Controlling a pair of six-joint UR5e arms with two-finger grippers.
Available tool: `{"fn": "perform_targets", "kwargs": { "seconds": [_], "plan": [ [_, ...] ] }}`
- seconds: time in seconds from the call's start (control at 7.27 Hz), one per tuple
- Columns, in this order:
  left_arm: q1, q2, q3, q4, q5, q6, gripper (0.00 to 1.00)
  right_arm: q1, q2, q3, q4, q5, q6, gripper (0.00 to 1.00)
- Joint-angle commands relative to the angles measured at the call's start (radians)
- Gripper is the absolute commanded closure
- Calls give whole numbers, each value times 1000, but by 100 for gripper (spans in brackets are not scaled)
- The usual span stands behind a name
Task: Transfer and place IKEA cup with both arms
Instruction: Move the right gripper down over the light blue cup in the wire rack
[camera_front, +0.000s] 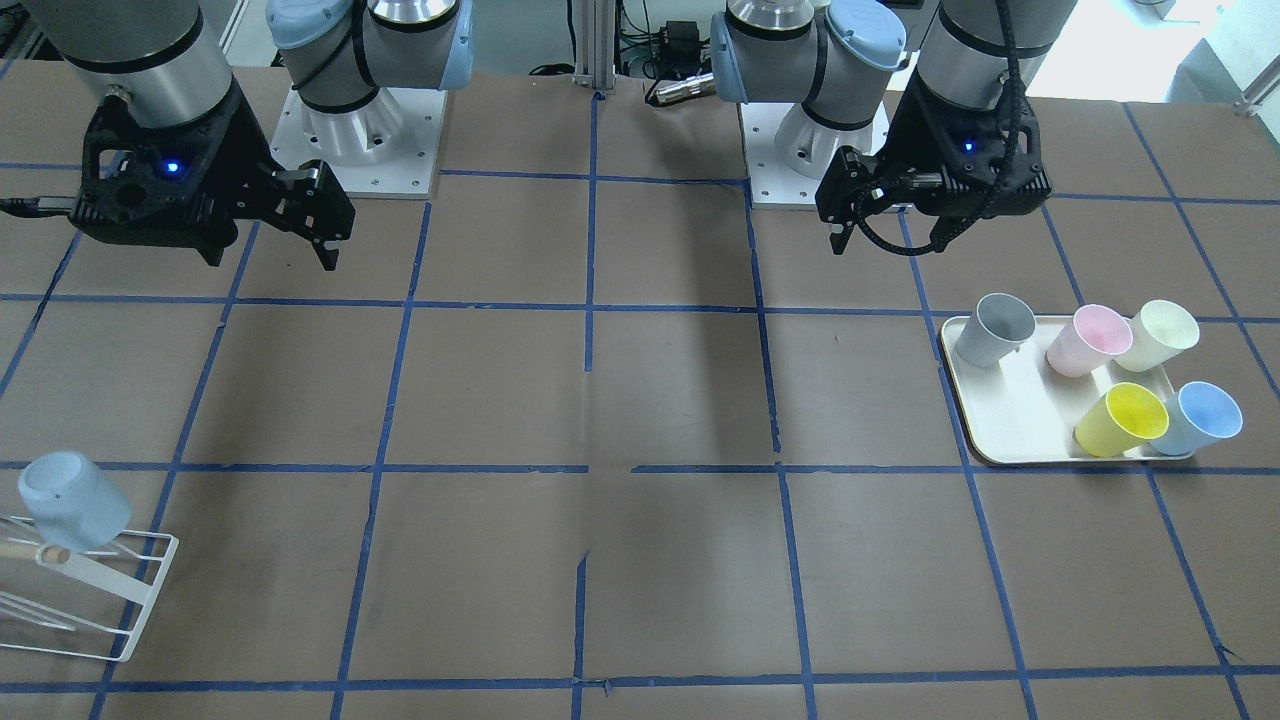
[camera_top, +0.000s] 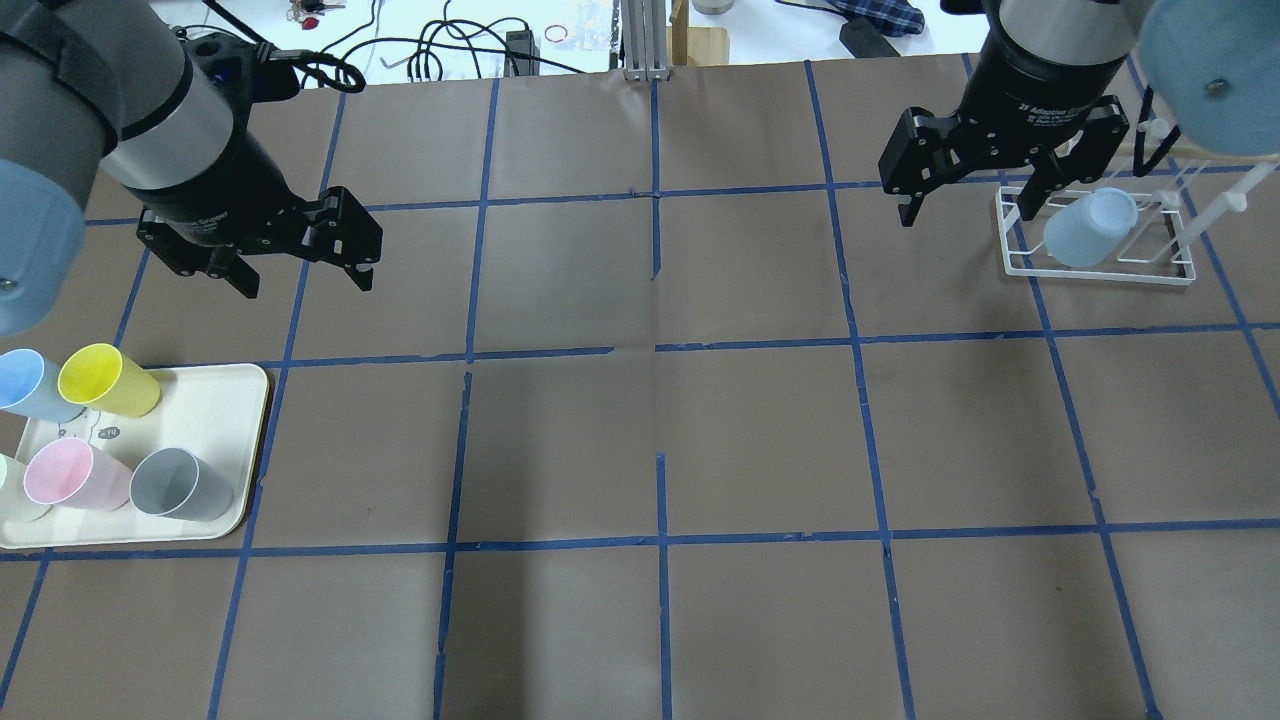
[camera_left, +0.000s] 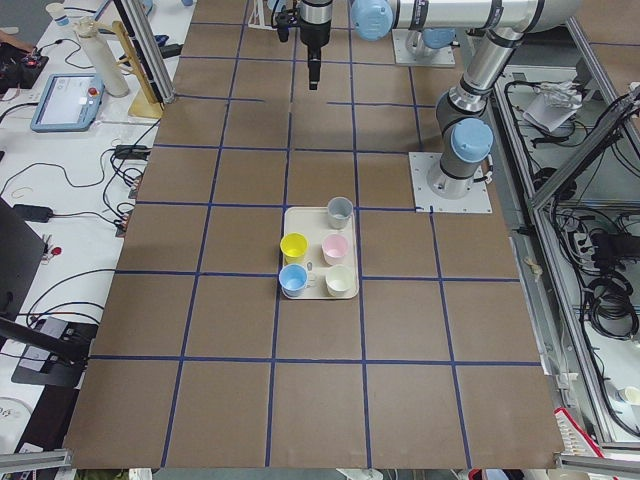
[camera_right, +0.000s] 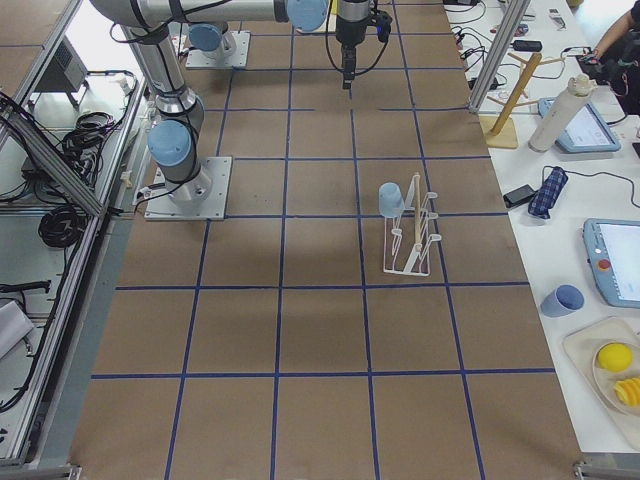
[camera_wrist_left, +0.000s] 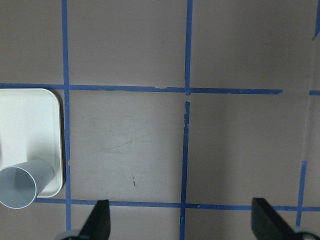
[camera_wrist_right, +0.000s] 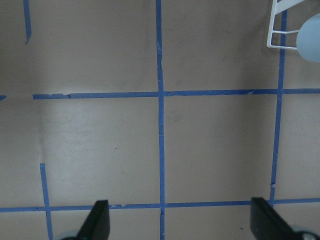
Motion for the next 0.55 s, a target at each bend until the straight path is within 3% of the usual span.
{"fn": "perform_targets", "kwargs": {
  "seconds": [0.0,0.41],
  "plan": [
    [0,1,-3,0,1,0,0,6,2,4,-6,3,-2,0],
    [0,1,-3,0,1,0,0,-3,13,1,-35,0,-18,0]
  ]
}}
